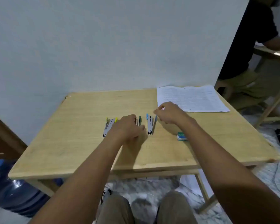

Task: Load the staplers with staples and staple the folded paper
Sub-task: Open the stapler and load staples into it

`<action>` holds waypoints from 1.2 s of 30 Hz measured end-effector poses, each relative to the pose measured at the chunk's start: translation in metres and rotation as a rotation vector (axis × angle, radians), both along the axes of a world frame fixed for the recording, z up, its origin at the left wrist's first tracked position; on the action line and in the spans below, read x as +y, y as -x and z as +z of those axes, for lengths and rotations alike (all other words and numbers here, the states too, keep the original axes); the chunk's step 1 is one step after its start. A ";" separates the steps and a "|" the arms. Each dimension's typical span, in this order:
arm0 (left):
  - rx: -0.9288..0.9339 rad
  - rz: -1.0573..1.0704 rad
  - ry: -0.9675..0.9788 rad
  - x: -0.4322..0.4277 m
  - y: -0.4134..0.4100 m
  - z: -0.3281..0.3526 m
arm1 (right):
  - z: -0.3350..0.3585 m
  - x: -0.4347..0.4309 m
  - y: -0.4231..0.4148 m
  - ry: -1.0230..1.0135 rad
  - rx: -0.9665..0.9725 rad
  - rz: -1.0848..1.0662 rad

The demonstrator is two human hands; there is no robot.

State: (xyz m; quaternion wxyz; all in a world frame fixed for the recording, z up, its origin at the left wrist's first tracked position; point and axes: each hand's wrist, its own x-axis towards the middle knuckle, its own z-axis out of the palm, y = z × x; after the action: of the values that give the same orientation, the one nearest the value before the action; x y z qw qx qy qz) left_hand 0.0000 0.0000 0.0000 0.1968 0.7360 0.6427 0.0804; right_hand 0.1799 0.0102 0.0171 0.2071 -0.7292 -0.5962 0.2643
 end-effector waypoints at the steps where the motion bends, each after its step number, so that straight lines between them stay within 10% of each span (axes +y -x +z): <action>1: -0.013 -0.003 -0.027 -0.007 0.000 -0.001 | -0.005 -0.004 0.005 0.020 -0.002 -0.015; 18: -0.187 0.120 -0.387 -0.020 0.003 -0.018 | -0.035 -0.016 0.027 -0.157 0.116 -0.203; 25: -0.637 -0.075 -0.116 -0.040 -0.003 -0.014 | -0.027 -0.043 0.039 -0.391 0.307 -0.175; 36: -0.792 -0.119 -0.226 -0.054 0.017 0.002 | -0.005 -0.067 0.054 -0.413 0.554 -0.065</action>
State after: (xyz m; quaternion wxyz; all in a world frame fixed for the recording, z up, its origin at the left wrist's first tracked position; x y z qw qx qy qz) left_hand -0.0171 -0.0536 0.0023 0.3512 0.7011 0.4608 0.4156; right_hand 0.1258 -0.0570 0.0120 0.5129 -0.5910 -0.5345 0.3192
